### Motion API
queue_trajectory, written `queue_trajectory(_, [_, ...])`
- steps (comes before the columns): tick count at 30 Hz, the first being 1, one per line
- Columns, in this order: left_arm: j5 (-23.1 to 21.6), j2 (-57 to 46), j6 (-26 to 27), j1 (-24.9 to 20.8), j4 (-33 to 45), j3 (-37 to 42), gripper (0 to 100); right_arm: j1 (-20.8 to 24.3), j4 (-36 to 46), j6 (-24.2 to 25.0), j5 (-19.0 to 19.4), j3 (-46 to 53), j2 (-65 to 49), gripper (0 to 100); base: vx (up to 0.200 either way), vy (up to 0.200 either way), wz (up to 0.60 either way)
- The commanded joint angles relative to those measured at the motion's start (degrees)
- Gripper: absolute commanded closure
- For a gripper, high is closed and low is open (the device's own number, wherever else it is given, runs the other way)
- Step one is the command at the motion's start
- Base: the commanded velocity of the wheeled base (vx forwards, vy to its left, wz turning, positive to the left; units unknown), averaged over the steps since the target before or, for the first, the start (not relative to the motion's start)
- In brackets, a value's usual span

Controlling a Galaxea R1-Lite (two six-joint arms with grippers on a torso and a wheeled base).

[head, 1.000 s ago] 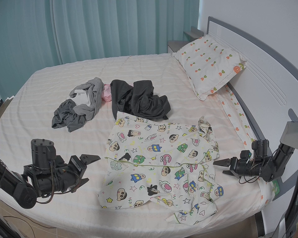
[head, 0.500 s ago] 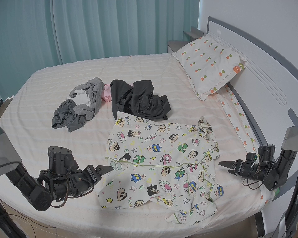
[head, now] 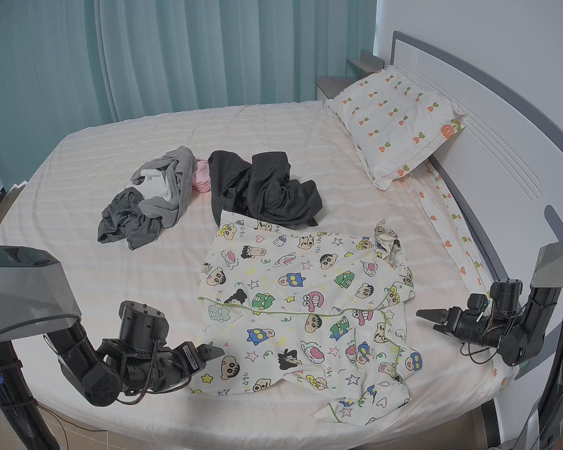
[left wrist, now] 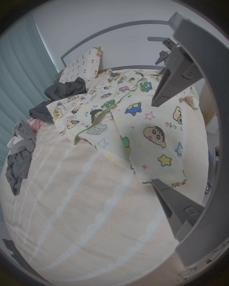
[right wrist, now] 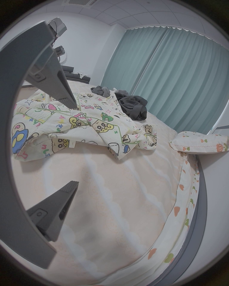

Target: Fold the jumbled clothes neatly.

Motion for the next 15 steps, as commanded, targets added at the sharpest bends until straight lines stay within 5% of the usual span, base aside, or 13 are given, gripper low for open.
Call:
queue_trajectory(1, [0.77,1.26,-0.07,-0.43,0.29,0.51,0,-0.01,-0.04,0.01,0.03,0.07,0.33,0,0.0,0.0,0.0])
queue_trajectory(15, [1.65,1.53,-0.07,-0.43,0.2,2.62,0,-0.1,-0.13,0.09,0.03,-0.01,0.33,0,0.0,0.0,0.0])
